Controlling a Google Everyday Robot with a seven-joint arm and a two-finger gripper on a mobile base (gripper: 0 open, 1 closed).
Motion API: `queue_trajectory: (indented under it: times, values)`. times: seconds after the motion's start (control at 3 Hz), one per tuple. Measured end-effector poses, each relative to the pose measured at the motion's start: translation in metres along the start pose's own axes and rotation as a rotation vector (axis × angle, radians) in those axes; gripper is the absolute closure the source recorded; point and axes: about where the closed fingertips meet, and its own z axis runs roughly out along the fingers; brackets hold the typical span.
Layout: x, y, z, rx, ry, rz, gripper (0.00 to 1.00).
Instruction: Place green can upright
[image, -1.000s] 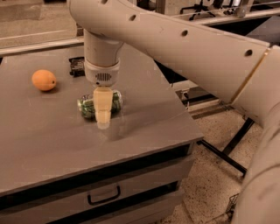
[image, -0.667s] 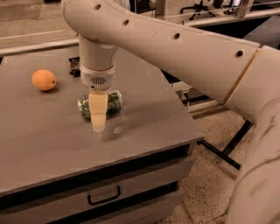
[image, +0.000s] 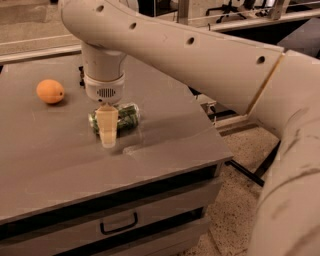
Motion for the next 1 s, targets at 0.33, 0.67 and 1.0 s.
queue_trajectory:
  times: [0.33, 0.67, 1.0]
  values:
    - [-0.0015, 0.0004, -0.0020, -0.011, 0.010, -0.026, 0.46]
    - [-0.0020, 0.0000, -0.0018, -0.008, 0.008, -0.027, 0.69]
    - [-0.0027, -0.0004, -0.0016, -0.005, 0.007, -0.028, 0.92]
